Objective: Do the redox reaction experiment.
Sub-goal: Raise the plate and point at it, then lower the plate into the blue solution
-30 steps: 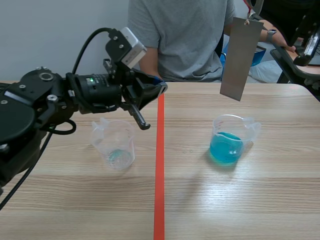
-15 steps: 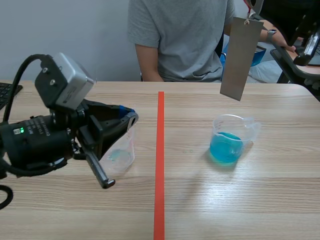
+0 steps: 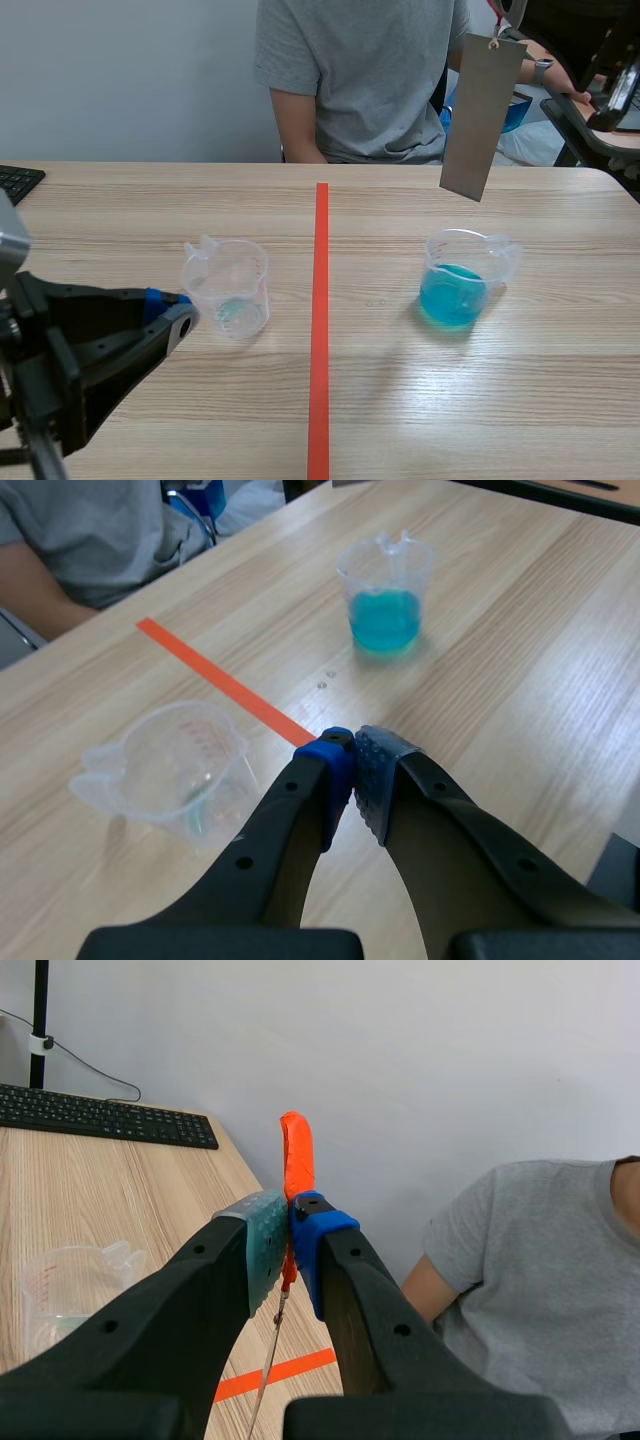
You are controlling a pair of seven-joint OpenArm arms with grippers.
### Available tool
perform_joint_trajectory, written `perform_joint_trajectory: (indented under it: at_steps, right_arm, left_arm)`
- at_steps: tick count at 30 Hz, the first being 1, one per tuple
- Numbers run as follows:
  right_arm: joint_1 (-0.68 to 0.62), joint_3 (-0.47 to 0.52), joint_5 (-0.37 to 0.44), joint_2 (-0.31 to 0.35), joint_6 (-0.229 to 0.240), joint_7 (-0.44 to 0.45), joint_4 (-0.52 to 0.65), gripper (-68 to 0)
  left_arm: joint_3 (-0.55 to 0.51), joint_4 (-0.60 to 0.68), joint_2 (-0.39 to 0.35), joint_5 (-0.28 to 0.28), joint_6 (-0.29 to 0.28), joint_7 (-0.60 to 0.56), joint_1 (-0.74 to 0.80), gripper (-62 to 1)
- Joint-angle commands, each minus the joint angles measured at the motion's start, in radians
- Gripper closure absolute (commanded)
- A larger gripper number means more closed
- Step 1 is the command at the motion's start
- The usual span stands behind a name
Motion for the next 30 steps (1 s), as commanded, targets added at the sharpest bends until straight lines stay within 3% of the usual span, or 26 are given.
perform_joint_trajectory:
  at_steps: [1, 6, 13, 30]
  right_arm:
    - [0.023, 0.021, 0.019, 0.014, 0.006, 0.018, 0.019, -1.1]
    - [0.023, 0.021, 0.019, 0.014, 0.006, 0.018, 0.019, -1.1]
    - [0.023, 0.021, 0.019, 0.014, 0.006, 0.019, 0.019, -1.1]
    - [0.005, 0.019, -0.015, 0.013, 0.006, 0.015, 0.019, -1.1]
  left_arm:
    - [-0.001, 0.019, 0.000, -0.014, -0.003, -0.021, 0.031, -4.0]
    - [-0.003, 0.027, 0.000, -0.013, 0.010, -0.044, 0.109, -4.0]
    - [-0.003, 0.027, 0.000, -0.013, 0.044, -0.046, 0.105, -4.0]
    - [-0.003, 0.027, 0.000, -0.013, 0.048, -0.046, 0.105, -4.0]
